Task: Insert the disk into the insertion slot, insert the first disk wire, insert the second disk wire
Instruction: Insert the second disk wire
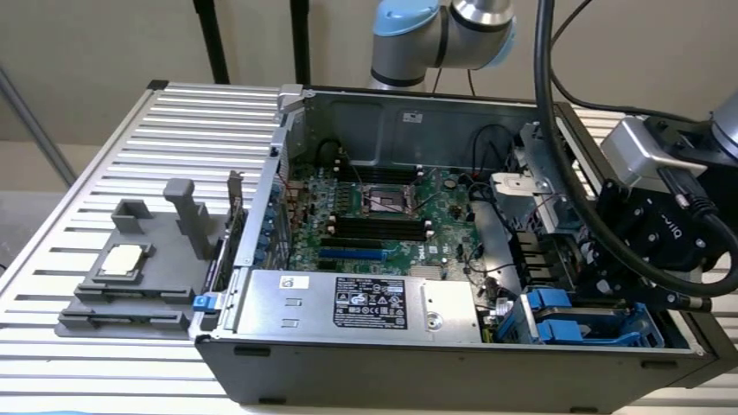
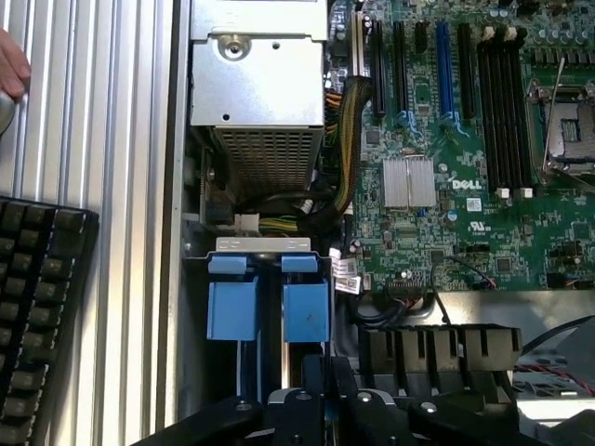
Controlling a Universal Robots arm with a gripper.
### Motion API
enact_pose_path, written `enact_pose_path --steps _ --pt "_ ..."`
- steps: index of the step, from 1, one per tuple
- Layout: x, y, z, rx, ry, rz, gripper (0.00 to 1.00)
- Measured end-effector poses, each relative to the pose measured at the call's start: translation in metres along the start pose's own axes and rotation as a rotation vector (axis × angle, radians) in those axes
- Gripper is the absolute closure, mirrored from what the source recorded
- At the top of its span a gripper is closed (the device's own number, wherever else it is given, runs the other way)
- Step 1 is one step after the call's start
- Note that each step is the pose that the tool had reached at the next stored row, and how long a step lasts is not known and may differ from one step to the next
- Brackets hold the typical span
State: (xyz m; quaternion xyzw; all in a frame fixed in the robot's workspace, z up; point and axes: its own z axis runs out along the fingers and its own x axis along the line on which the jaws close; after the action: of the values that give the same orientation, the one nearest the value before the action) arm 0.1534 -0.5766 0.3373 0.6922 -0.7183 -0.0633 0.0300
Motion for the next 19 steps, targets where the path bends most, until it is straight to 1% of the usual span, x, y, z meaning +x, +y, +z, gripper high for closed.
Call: enact_pose_path --steps 1,2,3,7,11,14,15,19 --pt "0.0 -0.0002 0.0004 -0.0001 -0.001 0.0 0.82" --pt "0.0 -0.0001 0.0001 -0.0004 -0.0004 0.0 0.82" --pt "0.0 0.0001 -0.0011 -0.0004 0.0002 0.0 0.76" --pt "0.0 0.0025 -0.0105 -0.0004 0.0004 0.0 0.76" --pt "0.001 0.0135 -0.0138 -0.0004 0.0009 -0.004 0.76" --pt "0.001 0.0221 -0.0134 0.0004 0.001 -0.006 0.76" --pt "0.001 0.0233 -0.0133 0.0035 0.0012 -0.007 0.76" --pt "0.001 0.0233 -0.0133 0.0036 0.0012 -0.008 0.76"
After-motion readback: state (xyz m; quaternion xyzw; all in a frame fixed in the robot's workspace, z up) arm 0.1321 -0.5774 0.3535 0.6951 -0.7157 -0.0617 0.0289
